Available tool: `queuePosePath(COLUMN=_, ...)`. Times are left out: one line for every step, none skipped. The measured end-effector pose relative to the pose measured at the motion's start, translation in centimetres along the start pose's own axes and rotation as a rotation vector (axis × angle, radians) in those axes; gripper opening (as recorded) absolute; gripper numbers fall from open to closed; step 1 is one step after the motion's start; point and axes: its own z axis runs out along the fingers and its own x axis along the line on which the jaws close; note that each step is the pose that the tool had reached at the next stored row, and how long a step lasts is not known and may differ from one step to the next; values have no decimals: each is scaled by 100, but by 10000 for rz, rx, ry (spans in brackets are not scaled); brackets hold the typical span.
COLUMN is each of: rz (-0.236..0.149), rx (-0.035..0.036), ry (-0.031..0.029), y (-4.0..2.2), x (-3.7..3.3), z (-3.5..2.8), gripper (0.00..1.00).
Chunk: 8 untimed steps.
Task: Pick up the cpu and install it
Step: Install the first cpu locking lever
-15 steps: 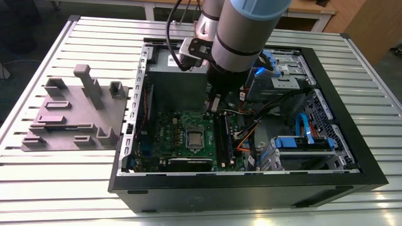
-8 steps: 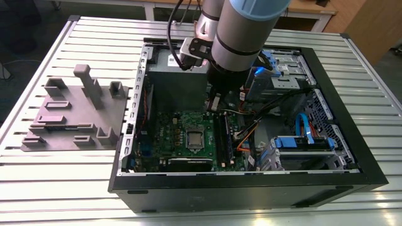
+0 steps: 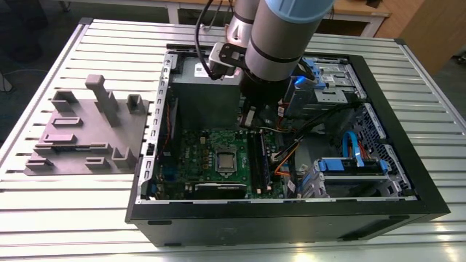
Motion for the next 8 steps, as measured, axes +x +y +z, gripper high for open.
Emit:
queuePosePath(rz=0, rx=0, ry=1, y=-1, x=1, z=8, gripper=11)
queuePosePath(rz=-7, rx=-2, ry=3, y=-1, x=2, z=17, gripper=11)
queuePosePath(rz=-49, rx=-8, ry=7, y=0, x=4, z=26, gripper=11)
queuePosePath(rz=-110, rx=-15, ry=14, y=0, x=5, z=33, gripper=11)
queuePosePath(rz=-179, rx=-24, ry=20, y=0, x=6, z=40, gripper=11)
queuePosePath(rz=-253, rx=-34, ry=28, y=1, x=8, z=46, gripper=11)
queuePosePath(rz=-326, rx=-44, ry=35, y=2, x=9, z=51, gripper=11)
queuePosePath(rz=-386, rx=-51, ry=43, y=3, x=9, z=54, gripper=11)
